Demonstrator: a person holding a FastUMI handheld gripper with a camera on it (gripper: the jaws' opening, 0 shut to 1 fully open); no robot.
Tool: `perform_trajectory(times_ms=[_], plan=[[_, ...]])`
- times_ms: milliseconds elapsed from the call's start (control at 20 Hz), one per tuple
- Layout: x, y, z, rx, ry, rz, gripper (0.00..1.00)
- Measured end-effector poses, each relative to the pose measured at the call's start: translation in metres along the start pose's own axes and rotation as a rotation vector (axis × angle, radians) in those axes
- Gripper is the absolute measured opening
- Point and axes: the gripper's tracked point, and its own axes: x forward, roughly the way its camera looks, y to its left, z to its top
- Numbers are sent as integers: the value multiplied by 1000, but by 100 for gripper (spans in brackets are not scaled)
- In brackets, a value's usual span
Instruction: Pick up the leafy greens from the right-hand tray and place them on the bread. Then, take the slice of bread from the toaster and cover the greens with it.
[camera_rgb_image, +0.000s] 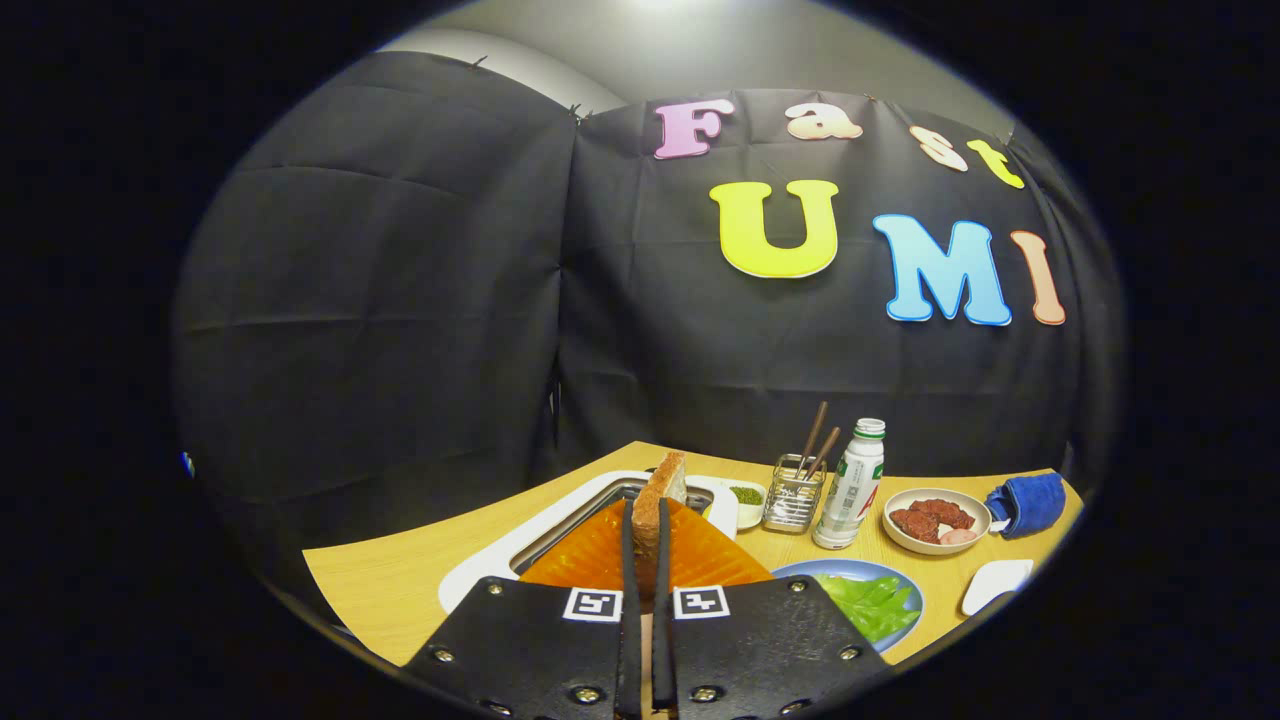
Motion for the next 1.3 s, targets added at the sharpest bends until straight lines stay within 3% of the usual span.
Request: perform_trajectory(times_ms=[750,1300], plan=[[-33,-22,50,98,-61,104,5],[-64,-85,40,100,-73,24,4]])
